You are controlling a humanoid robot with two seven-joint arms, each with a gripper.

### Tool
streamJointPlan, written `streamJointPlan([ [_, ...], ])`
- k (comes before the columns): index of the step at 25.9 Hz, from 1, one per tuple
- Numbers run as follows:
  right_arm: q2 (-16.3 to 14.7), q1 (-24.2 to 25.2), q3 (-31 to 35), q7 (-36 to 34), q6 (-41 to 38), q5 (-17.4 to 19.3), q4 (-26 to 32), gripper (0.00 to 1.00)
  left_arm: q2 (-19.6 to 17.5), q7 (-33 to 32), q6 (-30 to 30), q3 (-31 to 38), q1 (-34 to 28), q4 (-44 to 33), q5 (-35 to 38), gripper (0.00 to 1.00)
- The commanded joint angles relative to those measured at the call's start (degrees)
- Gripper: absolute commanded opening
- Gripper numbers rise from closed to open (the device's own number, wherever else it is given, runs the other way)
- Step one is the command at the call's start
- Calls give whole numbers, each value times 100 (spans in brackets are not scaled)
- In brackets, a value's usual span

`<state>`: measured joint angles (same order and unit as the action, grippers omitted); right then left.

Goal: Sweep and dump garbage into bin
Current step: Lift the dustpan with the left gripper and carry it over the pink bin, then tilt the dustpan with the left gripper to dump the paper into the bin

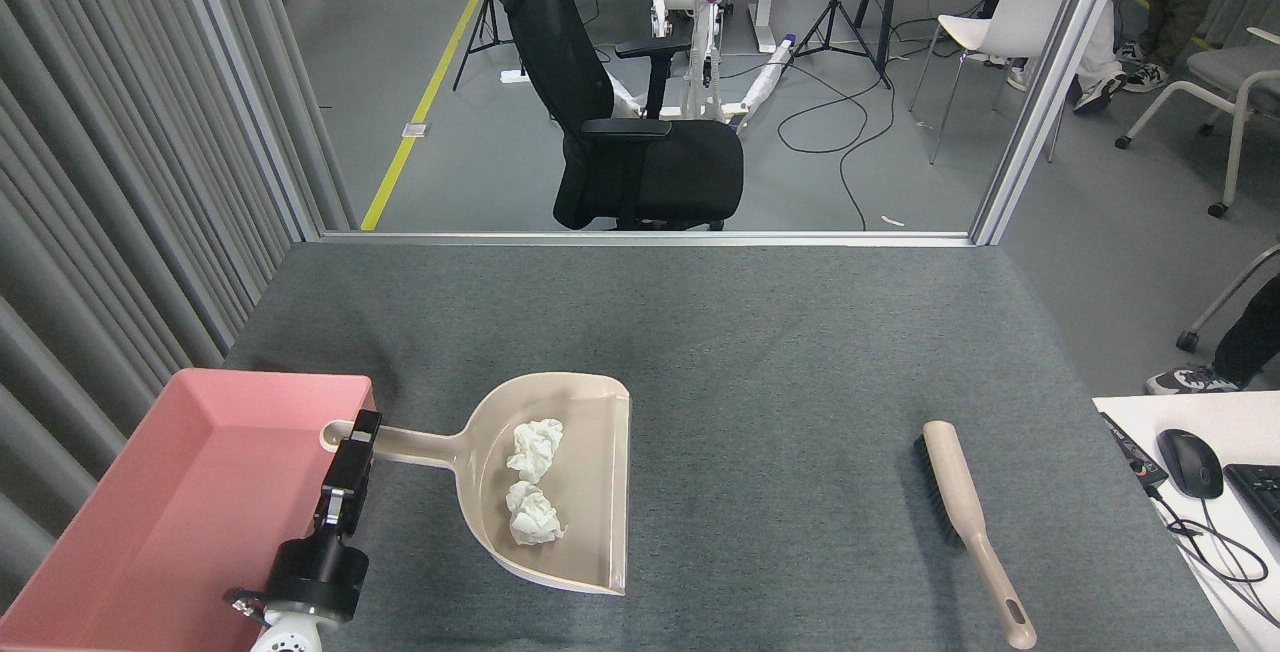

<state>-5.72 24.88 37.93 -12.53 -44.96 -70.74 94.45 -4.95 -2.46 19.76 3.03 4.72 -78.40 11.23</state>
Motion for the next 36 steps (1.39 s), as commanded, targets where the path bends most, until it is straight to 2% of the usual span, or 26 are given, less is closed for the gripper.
streamJointPlan([
  [1, 1, -18, -5, 5, -4, -19, -5, 98, -279, -27, -166, 93, 38, -114, -270, 12],
  [4, 1, -18, -5, -3, -4, -28, -14, 98, -560, -123, -315, 190, 55, -299, -719, 12],
  [8, 27, -18, -5, -4, -4, -19, -14, 98, -832, -150, -403, 330, 38, -422, -859, 13],
  [14, 36, -18, -5, -4, -4, -28, -23, 98, -1509, -246, -482, 612, 82, -431, -1264, 14],
  [20, 45, -36, -5, -4, -4, -19, -23, 98, -2537, -326, -456, 840, 143, -44, -1896, 16],
  [25, 62, -27, -41, -4, -4, -19, -67, 98, -3337, -334, -130, 884, 337, 641, -2222, 17],
  [32, 71, -27, 30, -21, -4, -1, -128, 98, -3996, -334, 493, 884, 556, 1494, -2125, 17],
  [36, 62, -36, 30, -21, -4, -1, -146, 98, -4436, -334, 933, 875, 1022, 2039, -1360, 17],
])
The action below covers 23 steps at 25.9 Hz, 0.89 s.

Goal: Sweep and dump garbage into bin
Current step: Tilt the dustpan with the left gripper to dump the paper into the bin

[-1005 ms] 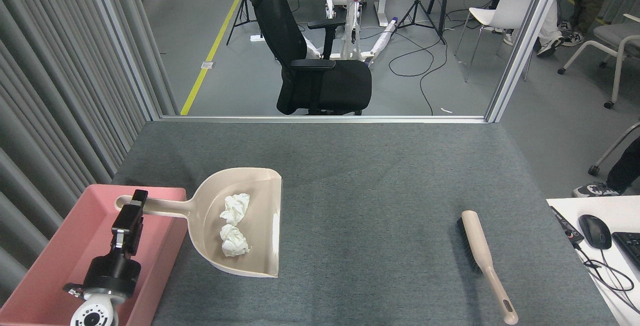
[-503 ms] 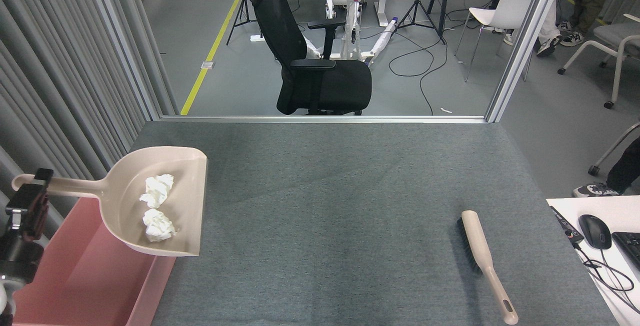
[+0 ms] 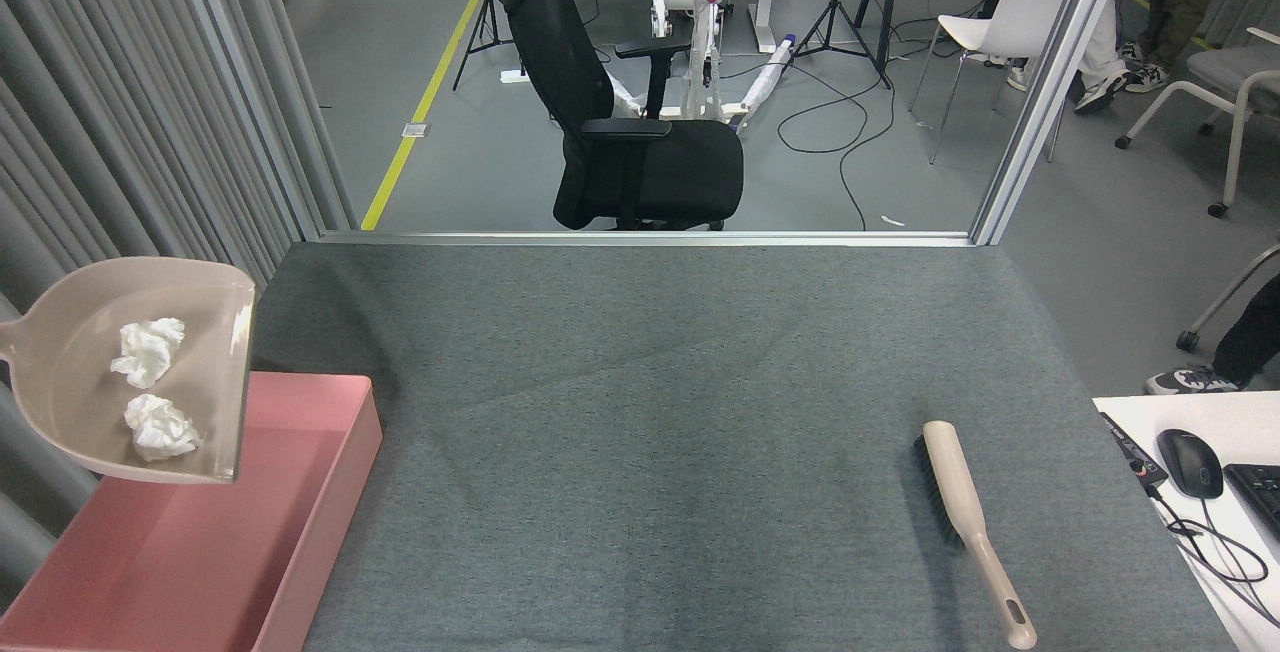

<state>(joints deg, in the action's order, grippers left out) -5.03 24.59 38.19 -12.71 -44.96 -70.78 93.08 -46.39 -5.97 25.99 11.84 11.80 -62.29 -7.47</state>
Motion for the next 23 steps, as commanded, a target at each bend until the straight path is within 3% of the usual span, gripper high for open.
streamJointPlan([
  [1, -7, -7, 4, -4, -4, 3, -9, 98, -327, 9, 433, -6, 464, 613, 756, 17],
  [4, -7, 2, 13, -4, -4, 12, -9, 98, -344, 9, 714, -15, 648, 929, 1266, 17],
  [14, -16, -7, 13, -12, -4, 21, -18, 98, -423, 44, 793, -6, 639, 850, 1978, 17],
  [21, -7, 2, 22, -12, -4, 21, -18, 98, -362, 9, 767, 11, 648, 798, 1890, 18],
  [23, -7, 2, 22, -12, -4, 21, -18, 98, -327, -71, 705, -15, 622, 648, 1521, 19],
])
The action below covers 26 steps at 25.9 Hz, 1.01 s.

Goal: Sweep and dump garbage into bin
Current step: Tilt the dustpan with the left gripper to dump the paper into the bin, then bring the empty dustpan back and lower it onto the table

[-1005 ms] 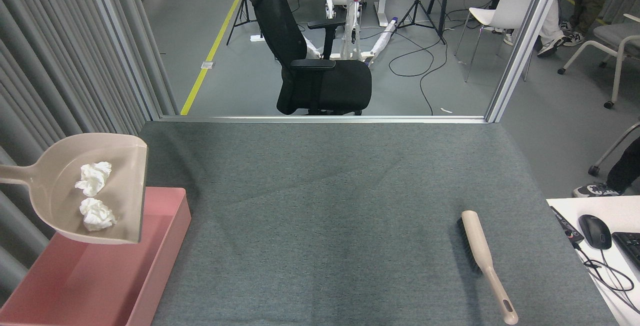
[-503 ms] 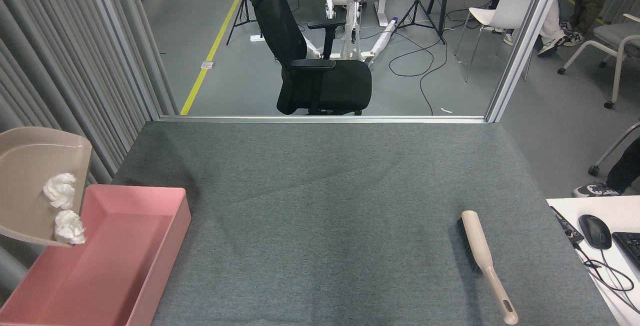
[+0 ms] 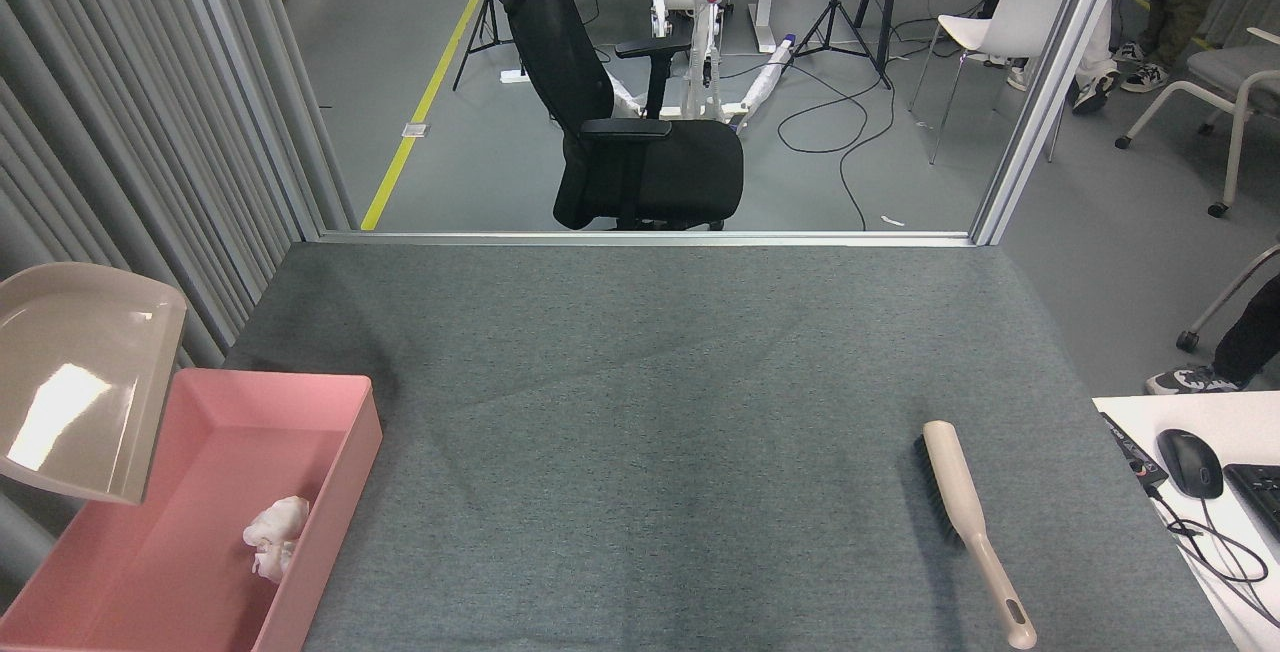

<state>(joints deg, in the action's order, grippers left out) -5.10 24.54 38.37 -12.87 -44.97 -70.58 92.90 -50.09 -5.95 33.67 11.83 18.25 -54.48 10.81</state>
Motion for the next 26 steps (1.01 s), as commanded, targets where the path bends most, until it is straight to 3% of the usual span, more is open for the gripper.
streamJointPlan([
  [1, 1, 7, -5, 4, -3, 0, 0, 98, 52, -170, -177, -40, -58, -230, -695, 19],
  [4, -8, 7, 3, 4, -3, 0, 0, 98, 88, -249, -519, -383, -269, -634, -1609, 19],
  [6, 1, 7, -5, 4, -3, 0, 0, 98, 211, -231, -730, -533, -357, -1109, -1793, 19],
  [9, 1, 7, 3, 4, -3, 0, 0, 98, 843, -205, -1187, -533, -586, -1785, -1767, 19],
  [12, 1, 7, 3, 4, -3, 9, 0, 98, 1247, -188, -1644, -541, -656, -2409, -1767, 19],
  [14, 1, 7, 65, 4, -3, 9, 0, 98, 1757, -179, -1838, -550, -779, -2770, -1714, 20],
  [17, 1, 16, 188, 12, -3, 9, 0, 98, 2531, -179, -1952, -550, -1236, -3262, -1117, 20],
  [21, -8, 16, 188, 12, -3, 9, 0, 98, 3665, -188, -1987, -744, -1895, -4018, 439, 20],
  [23, -8, 16, 197, 12, -3, 9, 0, 98, 4183, -196, -1996, -910, -2036, -4141, 685, 20],
  [26, -8, 16, 197, 12, -3, 9, 0, 98, 4649, -179, -2172, -1077, -2009, -4132, 887, 20],
])
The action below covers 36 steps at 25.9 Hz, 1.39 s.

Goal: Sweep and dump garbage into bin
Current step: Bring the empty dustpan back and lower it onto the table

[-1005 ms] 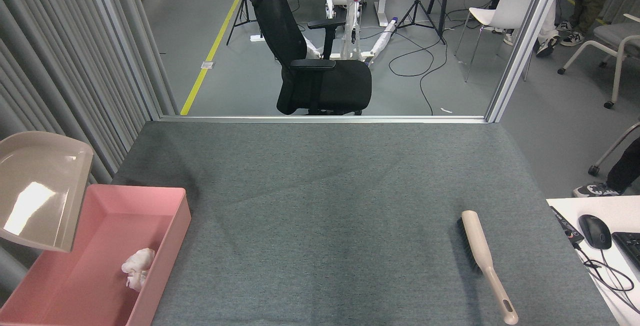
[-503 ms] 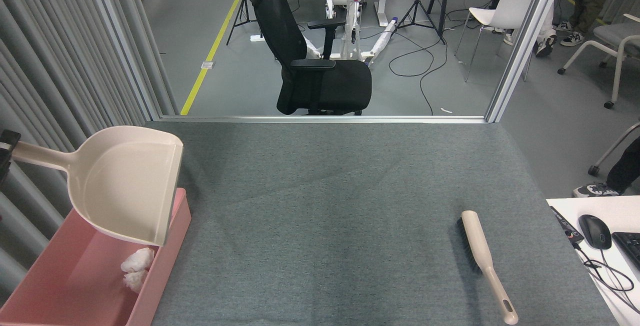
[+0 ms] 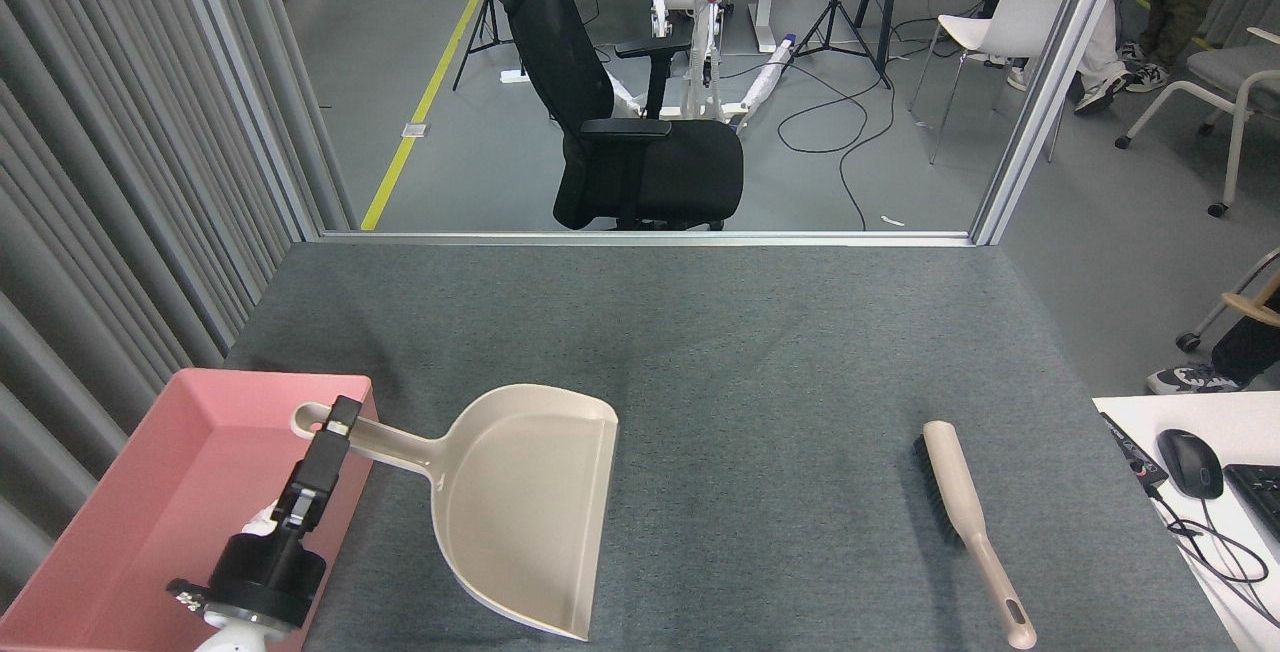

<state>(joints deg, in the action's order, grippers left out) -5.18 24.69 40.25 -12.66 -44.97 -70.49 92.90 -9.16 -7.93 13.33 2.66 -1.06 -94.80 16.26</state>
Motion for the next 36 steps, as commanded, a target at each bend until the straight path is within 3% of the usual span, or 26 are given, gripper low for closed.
streamJointPlan([
  [1, -1, 0, 9, -9, -3, 0, 0, 98, 696, 20, -173, -161, -52, -83, 492, 20],
  [8, -1, 9, 0, 0, -3, 0, 0, 98, 1470, 116, -181, -292, 45, 357, 1520, 20],
  [22, -18, 44, 0, 9, -3, -9, 0, 98, 1558, 670, -436, -442, 475, 1297, 1564, 19],
  [36, -27, 53, -9, 9, -3, -18, 9, 98, 1593, 1101, -893, -670, 704, 1420, 1459, 24],
])
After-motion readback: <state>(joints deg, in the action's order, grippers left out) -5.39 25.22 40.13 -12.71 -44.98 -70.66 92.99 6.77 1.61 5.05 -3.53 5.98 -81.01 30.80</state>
